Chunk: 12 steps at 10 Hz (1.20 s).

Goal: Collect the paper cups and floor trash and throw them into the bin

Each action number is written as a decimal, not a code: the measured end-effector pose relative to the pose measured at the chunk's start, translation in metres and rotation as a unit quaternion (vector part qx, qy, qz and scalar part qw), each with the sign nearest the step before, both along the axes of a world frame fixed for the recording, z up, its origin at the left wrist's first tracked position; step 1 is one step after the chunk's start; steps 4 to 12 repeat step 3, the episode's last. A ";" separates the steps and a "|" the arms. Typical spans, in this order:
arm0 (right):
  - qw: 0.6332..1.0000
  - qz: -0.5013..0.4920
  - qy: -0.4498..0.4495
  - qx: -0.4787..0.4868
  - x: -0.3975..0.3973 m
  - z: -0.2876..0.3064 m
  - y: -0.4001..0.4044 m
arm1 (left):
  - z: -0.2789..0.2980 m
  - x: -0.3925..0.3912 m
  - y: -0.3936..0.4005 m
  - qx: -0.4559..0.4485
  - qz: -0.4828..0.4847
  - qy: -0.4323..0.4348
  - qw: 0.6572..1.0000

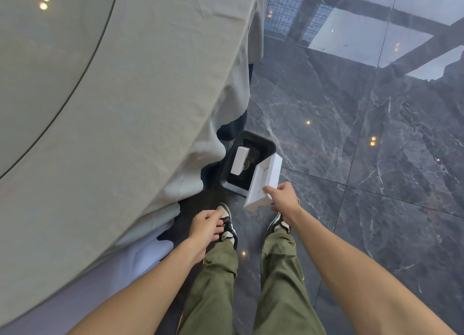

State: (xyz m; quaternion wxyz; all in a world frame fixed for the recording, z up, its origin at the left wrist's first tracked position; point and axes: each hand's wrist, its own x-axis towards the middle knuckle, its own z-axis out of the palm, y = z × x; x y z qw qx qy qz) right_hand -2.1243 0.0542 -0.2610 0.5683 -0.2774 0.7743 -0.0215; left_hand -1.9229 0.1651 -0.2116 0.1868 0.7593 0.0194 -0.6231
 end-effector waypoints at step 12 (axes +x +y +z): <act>0.997 0.055 -0.044 0.015 0.013 0.005 -0.017 | 0.007 0.005 0.000 -0.006 -0.008 -0.020 1.000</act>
